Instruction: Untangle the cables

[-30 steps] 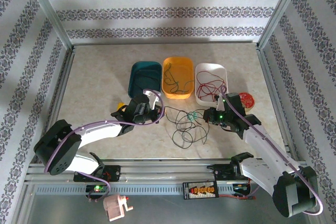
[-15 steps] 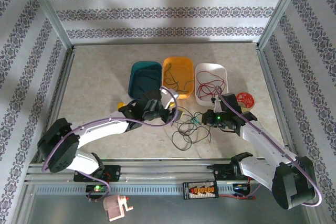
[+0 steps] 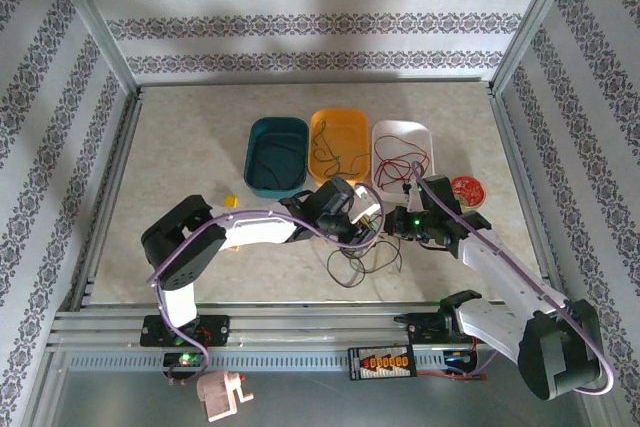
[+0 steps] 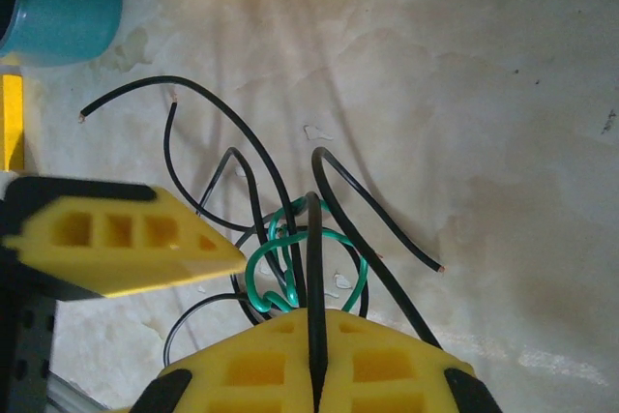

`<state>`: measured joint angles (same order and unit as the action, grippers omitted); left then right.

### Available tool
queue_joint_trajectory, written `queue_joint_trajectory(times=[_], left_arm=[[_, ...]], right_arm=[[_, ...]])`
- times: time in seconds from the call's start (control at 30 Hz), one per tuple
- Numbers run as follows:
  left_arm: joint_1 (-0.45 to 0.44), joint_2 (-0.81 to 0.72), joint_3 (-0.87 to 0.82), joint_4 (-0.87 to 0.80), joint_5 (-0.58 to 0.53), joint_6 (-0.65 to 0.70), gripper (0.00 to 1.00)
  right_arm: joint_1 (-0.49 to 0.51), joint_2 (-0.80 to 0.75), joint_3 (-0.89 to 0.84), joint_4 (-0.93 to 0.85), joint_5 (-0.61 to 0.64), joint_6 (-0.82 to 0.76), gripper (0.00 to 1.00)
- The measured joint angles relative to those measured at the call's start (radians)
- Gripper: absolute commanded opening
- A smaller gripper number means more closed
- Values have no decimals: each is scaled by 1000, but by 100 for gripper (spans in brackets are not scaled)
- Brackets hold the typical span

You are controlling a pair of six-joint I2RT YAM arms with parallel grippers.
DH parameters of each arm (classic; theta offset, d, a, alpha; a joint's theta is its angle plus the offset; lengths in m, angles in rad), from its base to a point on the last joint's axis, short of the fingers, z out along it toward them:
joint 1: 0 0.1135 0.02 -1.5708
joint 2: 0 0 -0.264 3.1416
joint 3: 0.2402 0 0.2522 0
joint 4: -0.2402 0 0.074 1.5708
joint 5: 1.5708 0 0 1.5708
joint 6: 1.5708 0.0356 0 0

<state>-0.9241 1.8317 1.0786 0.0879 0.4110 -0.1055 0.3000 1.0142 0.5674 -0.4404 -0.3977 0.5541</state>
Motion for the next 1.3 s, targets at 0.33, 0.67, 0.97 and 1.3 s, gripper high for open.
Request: queue_joint_trajectory(times=[0.33,0.67,0.97,1.3], left_arm=[[-43,32,14,2,-61,24,11],[-36,25,-28,80,-160,-3,0],[118,-254,-252,283,-43,-190,0],[147,-270,-278,286,34,-229,30]], right_arm=[[-10,-9,0,0,-20,13,0],[-24,-39,0,-2,-23,20,0],[-49,-34,-3,-14,14,26,0],[-50,-13,-3,-1,-84,14,0]])
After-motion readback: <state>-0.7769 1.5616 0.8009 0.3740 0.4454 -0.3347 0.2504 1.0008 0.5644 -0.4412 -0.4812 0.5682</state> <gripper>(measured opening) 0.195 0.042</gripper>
